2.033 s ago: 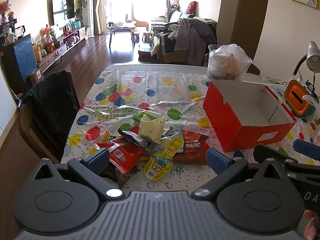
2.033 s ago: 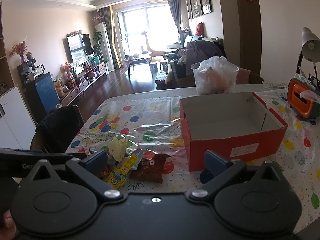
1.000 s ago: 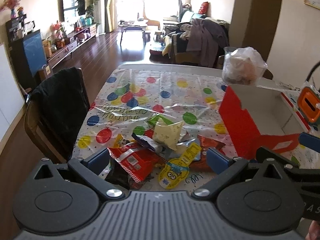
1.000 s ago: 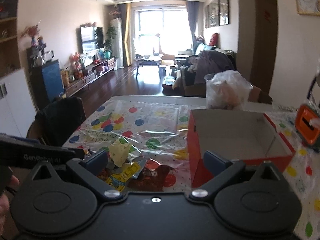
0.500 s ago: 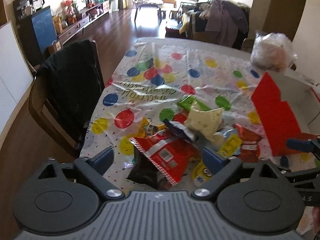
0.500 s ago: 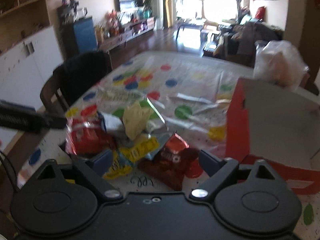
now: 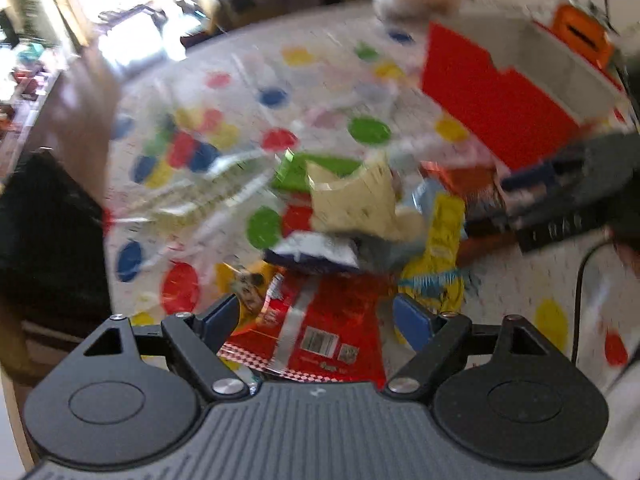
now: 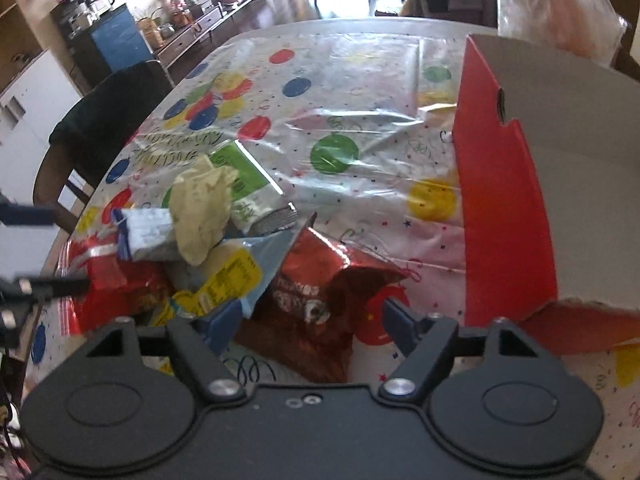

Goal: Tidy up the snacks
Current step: 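Grasp the red snack bag with left tool while right tool grasps brown foil bag, then carry both held bags into the open red box and lower them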

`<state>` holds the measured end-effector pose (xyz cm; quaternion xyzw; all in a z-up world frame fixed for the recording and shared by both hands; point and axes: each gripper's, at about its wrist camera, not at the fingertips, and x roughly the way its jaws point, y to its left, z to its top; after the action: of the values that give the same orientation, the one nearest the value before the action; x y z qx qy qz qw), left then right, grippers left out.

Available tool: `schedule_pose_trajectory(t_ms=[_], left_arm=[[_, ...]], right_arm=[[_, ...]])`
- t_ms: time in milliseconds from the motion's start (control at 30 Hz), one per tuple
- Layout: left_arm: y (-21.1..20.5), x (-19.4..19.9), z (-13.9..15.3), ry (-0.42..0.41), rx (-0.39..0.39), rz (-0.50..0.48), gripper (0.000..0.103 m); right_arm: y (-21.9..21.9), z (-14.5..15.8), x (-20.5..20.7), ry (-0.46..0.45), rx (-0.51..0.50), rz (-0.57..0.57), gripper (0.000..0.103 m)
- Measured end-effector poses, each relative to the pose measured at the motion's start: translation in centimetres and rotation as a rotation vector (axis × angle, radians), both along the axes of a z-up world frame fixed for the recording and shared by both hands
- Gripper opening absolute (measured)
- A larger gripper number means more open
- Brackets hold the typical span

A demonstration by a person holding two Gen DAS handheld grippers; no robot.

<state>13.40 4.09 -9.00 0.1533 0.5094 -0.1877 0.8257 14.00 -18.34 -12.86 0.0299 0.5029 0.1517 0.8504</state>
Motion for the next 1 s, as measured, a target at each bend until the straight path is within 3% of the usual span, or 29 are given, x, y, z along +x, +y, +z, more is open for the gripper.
schedule_pose_trajectory(t_ms=[100,333,633,1000], left_arm=[[-0.3,1.2,-2.1,0.072,0.066,-0.05,0.086],[-0.4,2.7,-4.0,0.161,0.065,-0.048,0.086],[-1.0,2.7,-4.8,0.131,0.059,-0.005,0.076],[-1.0,0.9,-4.0,0.062,0.024,0.12,0.075]], right_arm=[[0.0,-0.6,0.8,0.028,0.001,-0.001,0.075],[-0.5,-1.8,2.2,0.096,0.06,-0.038,0.07],[-1.8,-1.5,2.0,0.096,0.138,-0.091,0.051],[-1.8,0.0,0.1,0.02,0.111,-0.107,0.031]])
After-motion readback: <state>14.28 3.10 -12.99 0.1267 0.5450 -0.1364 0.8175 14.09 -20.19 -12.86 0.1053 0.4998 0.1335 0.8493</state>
